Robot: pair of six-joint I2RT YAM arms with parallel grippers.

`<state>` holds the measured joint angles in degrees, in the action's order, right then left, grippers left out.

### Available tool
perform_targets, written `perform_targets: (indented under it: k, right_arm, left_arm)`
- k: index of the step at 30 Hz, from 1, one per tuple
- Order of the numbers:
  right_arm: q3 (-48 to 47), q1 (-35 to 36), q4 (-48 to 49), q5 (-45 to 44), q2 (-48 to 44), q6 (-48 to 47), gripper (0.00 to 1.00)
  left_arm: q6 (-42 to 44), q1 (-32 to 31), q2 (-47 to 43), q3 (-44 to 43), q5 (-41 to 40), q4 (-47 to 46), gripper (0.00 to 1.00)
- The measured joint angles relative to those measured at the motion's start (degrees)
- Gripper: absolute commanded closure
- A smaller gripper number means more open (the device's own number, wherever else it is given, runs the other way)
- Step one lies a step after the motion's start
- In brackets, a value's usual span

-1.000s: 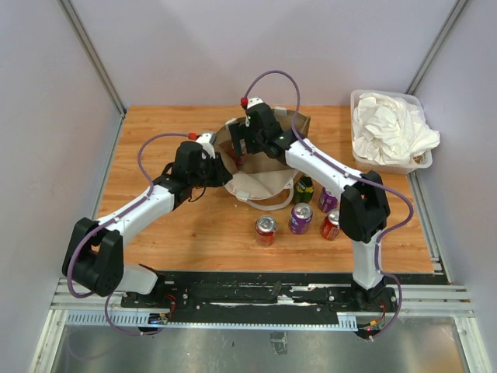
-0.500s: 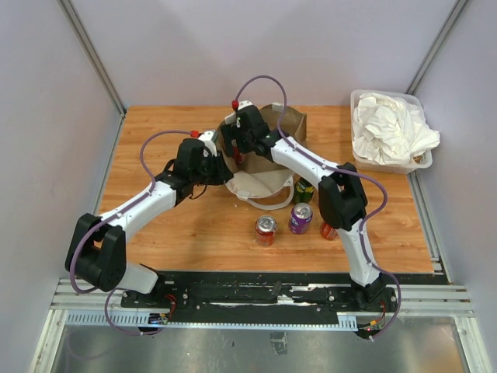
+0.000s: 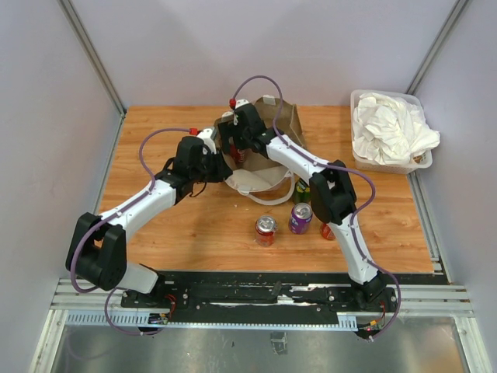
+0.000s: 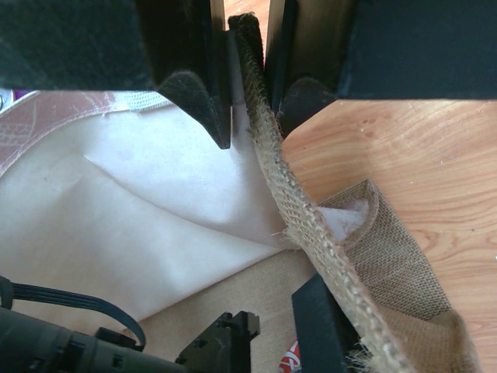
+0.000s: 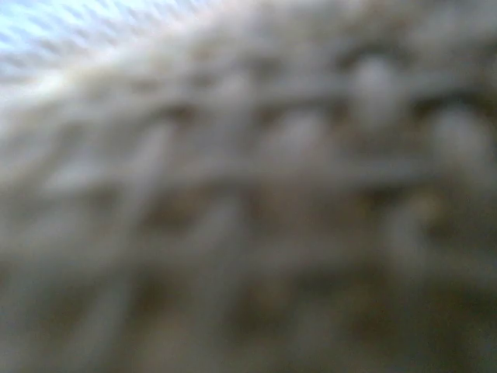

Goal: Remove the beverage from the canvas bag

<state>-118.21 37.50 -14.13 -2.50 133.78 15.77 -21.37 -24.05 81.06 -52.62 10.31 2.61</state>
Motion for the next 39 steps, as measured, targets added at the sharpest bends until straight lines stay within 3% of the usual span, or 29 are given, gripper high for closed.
perform_targets:
  k: [7,10,19,20,21,32,39]
  right_arm:
    - [-1.92,-0.07,-0.24,1.88,2.58,0.33,0.02]
    - [-0.83,-0.13,0.59,2.05,2.36,0.39,0.1]
    - [3.89,-0.17,4.35,2.38,0.59,-0.07,0.64]
    - [3.87,-0.17,4.37,2.43,0.59,-0.22,0.87]
    - [3.87,-0.17,4.39,2.47,0.57,-0.52,0.98]
    - [8.48,-0.15,0.96,2.51,-5.42,-5.49,0.99]
    - [13.2,0.5,-2.01,1.16,-20.81,-10.27,0.99]
  left_arm:
    - [0.15,0.22,0.24,-0.11,-0.33,-0.02,0.75]
    - [0.17,0.22,0.5,-0.26,-0.22,0.0,0.75]
    - [0.35,0.22,1.03,-0.39,0.09,0.52,0.75]
    - [0.37,0.22,1.03,-0.39,0.09,0.55,0.75]
    - [0.37,0.22,1.03,-0.39,0.07,0.55,0.75]
    - [0.35,0.2,1.05,-0.39,0.22,0.57,0.75]
    - [0.24,0.2,1.05,-0.39,0.22,0.52,0.75]
